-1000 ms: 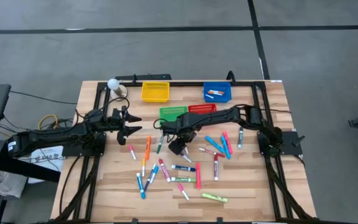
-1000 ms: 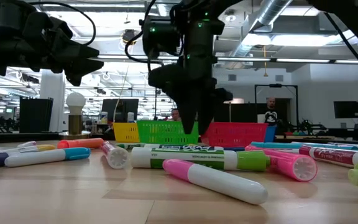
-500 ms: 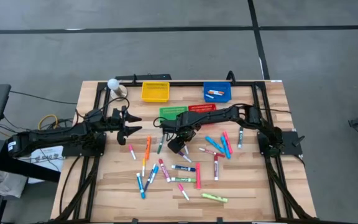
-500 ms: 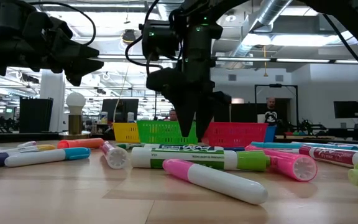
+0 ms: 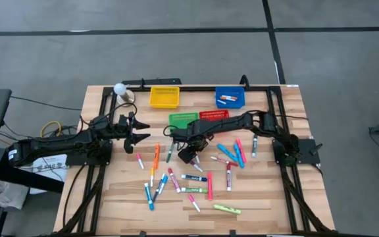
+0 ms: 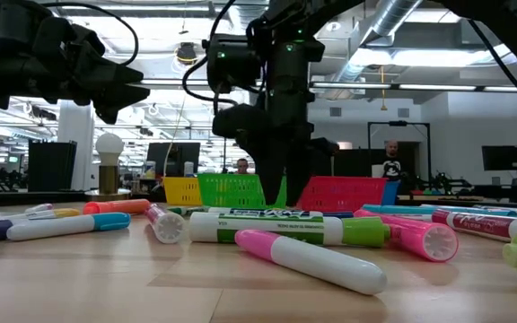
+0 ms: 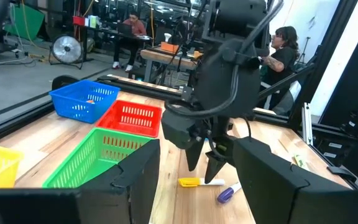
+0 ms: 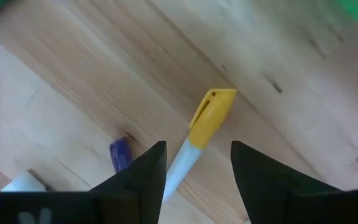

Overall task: Pick & Place Markers
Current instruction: Put the right yellow highlighter pen into the blue bin

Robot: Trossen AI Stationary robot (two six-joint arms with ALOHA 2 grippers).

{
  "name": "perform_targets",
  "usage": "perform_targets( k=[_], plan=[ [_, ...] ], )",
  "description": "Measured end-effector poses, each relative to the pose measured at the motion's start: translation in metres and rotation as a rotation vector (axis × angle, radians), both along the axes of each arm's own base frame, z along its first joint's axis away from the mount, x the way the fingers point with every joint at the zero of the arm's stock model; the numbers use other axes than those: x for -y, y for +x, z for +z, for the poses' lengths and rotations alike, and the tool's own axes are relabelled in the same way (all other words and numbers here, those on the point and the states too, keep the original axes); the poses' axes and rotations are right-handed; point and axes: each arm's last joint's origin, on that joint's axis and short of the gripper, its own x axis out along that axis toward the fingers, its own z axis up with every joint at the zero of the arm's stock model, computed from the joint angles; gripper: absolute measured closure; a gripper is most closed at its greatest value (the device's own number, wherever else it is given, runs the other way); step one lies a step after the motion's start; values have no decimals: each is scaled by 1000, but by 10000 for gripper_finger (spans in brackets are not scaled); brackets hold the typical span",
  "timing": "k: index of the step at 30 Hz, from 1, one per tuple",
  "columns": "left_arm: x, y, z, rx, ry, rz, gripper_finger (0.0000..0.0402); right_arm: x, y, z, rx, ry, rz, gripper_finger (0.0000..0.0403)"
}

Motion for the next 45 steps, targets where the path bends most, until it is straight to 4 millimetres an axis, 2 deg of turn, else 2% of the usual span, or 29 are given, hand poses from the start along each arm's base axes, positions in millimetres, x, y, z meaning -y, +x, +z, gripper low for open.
perform_targets(
  k=[10,23,30,37,45],
  plan=[
    [0,0,0,0,0,0,198,-3,-7,-16,-27,-1,-59,244],
    [0,0,0,0,0,0,198,-4,-10,-20,-38,-9,-100,333],
    [0,0,0,0,0,0,198,-5,-10,-20,-38,-3,-94,359],
    [0,0,0,0,0,0,198,-5,-6,-10,-51,4,-23,364],
    [0,0,0,0,0,0,198,-6,-5,31,-90,31,94,365]
  ],
)
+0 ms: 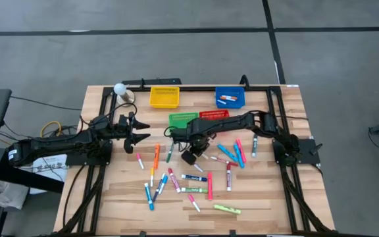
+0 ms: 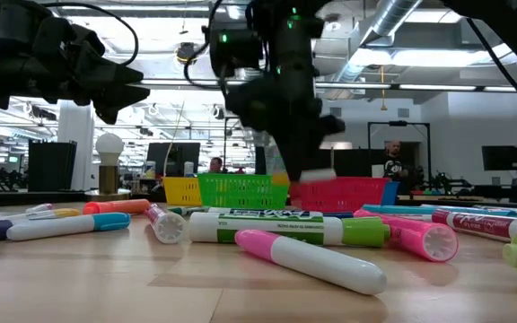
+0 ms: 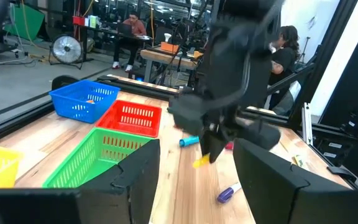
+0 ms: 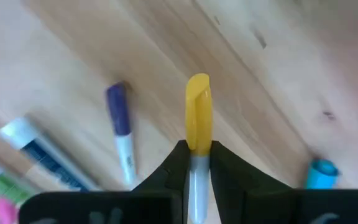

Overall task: Pick & Place Markers
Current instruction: Put the right yellow highlighter pen into the blue bin

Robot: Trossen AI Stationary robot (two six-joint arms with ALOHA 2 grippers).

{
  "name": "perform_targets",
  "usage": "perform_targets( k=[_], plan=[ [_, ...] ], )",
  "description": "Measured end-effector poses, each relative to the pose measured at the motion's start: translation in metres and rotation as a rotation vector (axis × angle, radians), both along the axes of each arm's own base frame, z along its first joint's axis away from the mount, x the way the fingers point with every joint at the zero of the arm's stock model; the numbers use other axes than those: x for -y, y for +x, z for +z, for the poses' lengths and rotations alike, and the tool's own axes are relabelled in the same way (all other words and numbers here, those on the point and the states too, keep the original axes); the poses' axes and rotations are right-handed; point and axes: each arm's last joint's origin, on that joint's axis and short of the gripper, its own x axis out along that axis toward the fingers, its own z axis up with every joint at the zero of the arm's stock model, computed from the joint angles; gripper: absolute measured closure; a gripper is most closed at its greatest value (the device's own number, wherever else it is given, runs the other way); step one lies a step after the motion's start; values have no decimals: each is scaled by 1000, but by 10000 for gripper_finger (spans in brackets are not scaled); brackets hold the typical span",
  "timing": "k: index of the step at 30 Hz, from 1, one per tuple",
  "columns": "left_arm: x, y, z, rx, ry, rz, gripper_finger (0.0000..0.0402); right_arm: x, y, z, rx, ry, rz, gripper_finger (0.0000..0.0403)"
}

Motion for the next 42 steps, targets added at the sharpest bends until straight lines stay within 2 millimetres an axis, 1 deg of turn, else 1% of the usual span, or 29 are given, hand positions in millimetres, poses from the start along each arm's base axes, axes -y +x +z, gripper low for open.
perform_targets(
  k=[3,9,11,15,18,22,25,28,39,42],
  plan=[
    [0,0,0,0,0,0,198,0,-2,20,-27,2,45,362],
    [0,0,0,0,0,0,198,0,-5,69,-3,5,140,362],
    [0,0,0,0,0,0,198,0,-3,86,52,9,170,363],
    [0,0,0,0,0,0,198,-2,-3,118,187,90,207,362],
    [0,0,0,0,0,0,198,-3,-11,136,239,125,200,361],
    [0,0,0,-1,0,0,198,-3,-21,151,263,123,190,362],
    [0,0,0,0,0,0,198,-2,-27,164,316,105,193,363],
    [0,0,0,0,0,0,198,-2,-33,172,332,94,193,362],
    [0,0,0,0,0,0,198,-1,-38,176,330,66,217,362],
    [0,0,0,1,0,0,198,0,-37,176,326,1,233,360]
  ],
)
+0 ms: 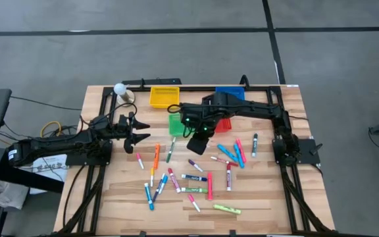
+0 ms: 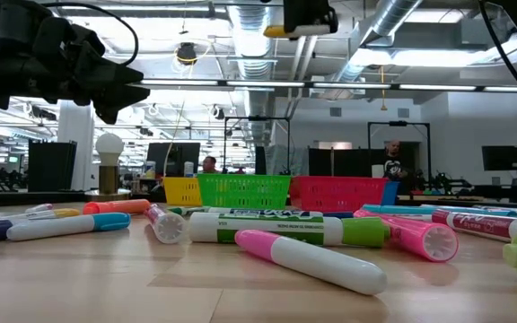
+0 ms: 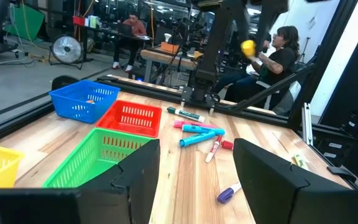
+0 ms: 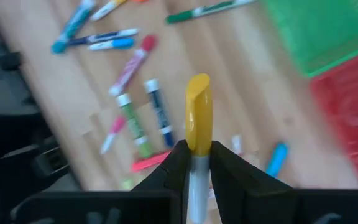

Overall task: Pick & Place Markers
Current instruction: Put the right yellow highlighter pen into the blue bin

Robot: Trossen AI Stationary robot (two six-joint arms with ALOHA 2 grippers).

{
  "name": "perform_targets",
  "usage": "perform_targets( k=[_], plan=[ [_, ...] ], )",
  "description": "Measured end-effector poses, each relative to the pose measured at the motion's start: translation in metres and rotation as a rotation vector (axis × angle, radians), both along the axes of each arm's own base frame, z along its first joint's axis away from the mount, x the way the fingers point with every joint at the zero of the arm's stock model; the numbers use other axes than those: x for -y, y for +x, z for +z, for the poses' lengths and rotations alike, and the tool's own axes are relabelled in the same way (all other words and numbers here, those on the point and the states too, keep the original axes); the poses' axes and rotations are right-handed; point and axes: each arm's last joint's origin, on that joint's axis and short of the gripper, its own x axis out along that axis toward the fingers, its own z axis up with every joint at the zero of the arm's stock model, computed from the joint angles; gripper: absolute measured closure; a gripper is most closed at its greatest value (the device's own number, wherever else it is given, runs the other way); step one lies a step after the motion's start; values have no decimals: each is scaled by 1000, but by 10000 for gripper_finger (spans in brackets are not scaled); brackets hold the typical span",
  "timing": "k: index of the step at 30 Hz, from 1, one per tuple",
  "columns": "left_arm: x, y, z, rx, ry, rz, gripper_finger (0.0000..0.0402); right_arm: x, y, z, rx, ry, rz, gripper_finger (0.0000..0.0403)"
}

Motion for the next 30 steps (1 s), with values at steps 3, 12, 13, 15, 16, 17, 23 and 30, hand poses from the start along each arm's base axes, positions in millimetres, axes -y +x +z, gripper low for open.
perform_targets(
  k=[3,12,13,15,16,17,23,30],
  plan=[
    [0,0,0,0,0,0,198,4,0,0,1,-111,-20,360],
    [0,0,0,0,0,0,198,37,-1,0,-14,-355,-83,360],
    [0,0,0,0,0,0,198,42,-2,0,-17,-362,-90,359],
    [0,0,0,0,0,0,198,54,-3,0,-24,-369,-98,359],
    [0,0,0,0,0,0,198,60,-4,0,-27,-373,-101,360],
    [0,0,0,0,0,0,198,66,-5,0,-30,-376,-107,360],
    [0,0,0,0,0,0,198,108,-14,0,-59,-410,-158,360],
    [0,0,0,0,0,0,198,158,-31,0,-93,-427,-192,360]
  ],
)
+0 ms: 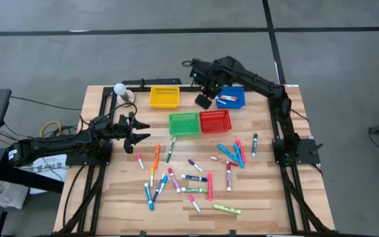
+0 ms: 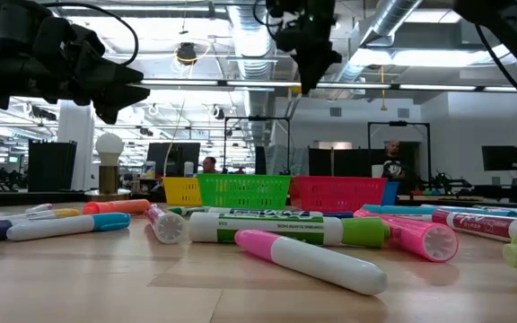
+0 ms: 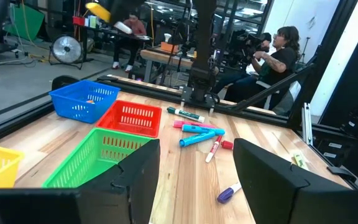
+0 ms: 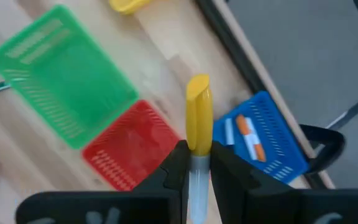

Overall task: Pick & Place Markers
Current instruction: Put the right yellow highlighter pen into the blue bin

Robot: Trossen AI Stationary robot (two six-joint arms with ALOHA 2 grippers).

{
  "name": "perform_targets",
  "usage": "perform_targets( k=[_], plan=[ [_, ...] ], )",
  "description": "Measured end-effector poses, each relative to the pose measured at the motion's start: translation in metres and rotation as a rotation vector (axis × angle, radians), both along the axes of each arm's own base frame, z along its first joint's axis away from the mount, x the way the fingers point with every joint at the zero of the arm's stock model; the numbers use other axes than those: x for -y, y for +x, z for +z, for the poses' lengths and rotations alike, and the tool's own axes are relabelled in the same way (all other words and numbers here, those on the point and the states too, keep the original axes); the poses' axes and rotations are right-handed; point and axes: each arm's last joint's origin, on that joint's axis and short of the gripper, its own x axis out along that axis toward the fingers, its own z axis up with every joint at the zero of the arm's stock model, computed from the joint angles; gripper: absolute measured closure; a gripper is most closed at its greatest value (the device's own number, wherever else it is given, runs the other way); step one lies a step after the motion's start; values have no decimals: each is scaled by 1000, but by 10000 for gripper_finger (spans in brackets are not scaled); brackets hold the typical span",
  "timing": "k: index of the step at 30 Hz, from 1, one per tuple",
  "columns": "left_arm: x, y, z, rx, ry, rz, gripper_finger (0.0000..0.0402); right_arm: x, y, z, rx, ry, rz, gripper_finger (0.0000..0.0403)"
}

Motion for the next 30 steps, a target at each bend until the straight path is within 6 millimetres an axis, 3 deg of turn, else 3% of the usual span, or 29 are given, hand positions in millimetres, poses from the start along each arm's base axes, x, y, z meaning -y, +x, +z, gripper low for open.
perform_targets(
  k=[12,21,24,30],
  plan=[
    [0,0,0,0,0,0,198,78,-44,0,-41,-15,-96,359],
    [0,0,0,0,0,0,198,108,-67,-3,-47,8,-140,359],
    [0,0,0,0,0,0,198,112,-70,-14,-79,48,-136,359],
    [0,0,0,0,0,1,198,120,-72,-60,-187,123,-120,359]
  ],
)
